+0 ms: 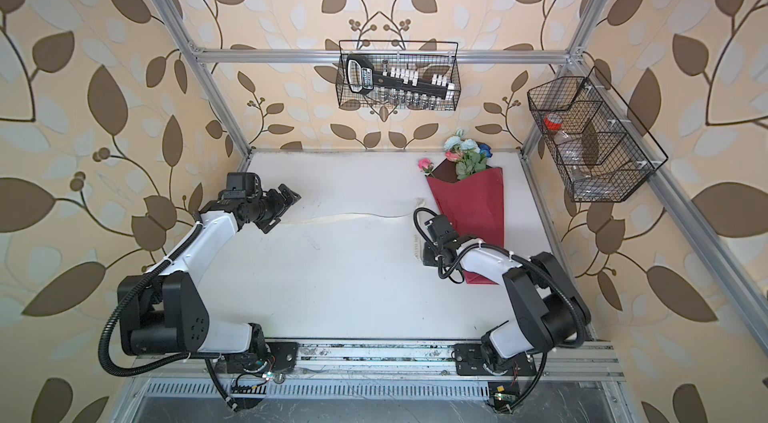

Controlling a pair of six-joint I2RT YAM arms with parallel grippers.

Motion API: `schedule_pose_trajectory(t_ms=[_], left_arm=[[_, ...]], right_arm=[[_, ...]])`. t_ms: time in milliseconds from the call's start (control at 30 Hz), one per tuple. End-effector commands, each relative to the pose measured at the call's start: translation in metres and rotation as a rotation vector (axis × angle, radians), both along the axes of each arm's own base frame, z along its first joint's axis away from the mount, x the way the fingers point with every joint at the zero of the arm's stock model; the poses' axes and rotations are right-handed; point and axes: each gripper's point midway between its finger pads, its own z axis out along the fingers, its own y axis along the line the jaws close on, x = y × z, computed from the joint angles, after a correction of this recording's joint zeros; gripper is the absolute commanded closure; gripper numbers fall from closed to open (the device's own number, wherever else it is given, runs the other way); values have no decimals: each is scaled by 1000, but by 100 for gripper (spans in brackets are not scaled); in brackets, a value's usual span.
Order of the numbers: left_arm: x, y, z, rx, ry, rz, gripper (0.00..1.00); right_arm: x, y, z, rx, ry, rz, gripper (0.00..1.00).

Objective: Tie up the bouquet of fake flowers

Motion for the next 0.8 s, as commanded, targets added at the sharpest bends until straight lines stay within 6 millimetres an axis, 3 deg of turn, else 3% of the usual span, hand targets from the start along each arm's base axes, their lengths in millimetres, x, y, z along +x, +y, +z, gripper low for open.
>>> schedule_pose_trajectory(t_ms=[0, 133, 233, 333, 433, 467, 633, 767], left_arm=[[0, -3, 11, -5, -40, -15, 1], [1, -3, 13, -5, -43, -16, 1], [2, -8, 16, -24, -55, -31, 1], [-2, -21, 16, -26, -62, -71, 1], [-5, -48, 19, -39, -91, -147, 1], [-6, -61, 20, -46, -103, -179, 1], [-8, -150, 24, -61, -160, -364, 1], [-10, -248, 21, -92, -202, -540, 2]], right_arm=[[-19, 1, 5, 88, 31, -25, 100], [-33, 0, 16, 117, 40, -31, 97], [-25, 4, 43, 142, -33, -10, 81], [-2, -11, 77, 53, -137, -36, 45], [23, -40, 104, -107, -222, -90, 9], [32, -55, 110, -168, -238, -122, 2], [66, -126, 114, -225, -236, -261, 1], [82, -170, 102, -166, -232, -369, 1]])
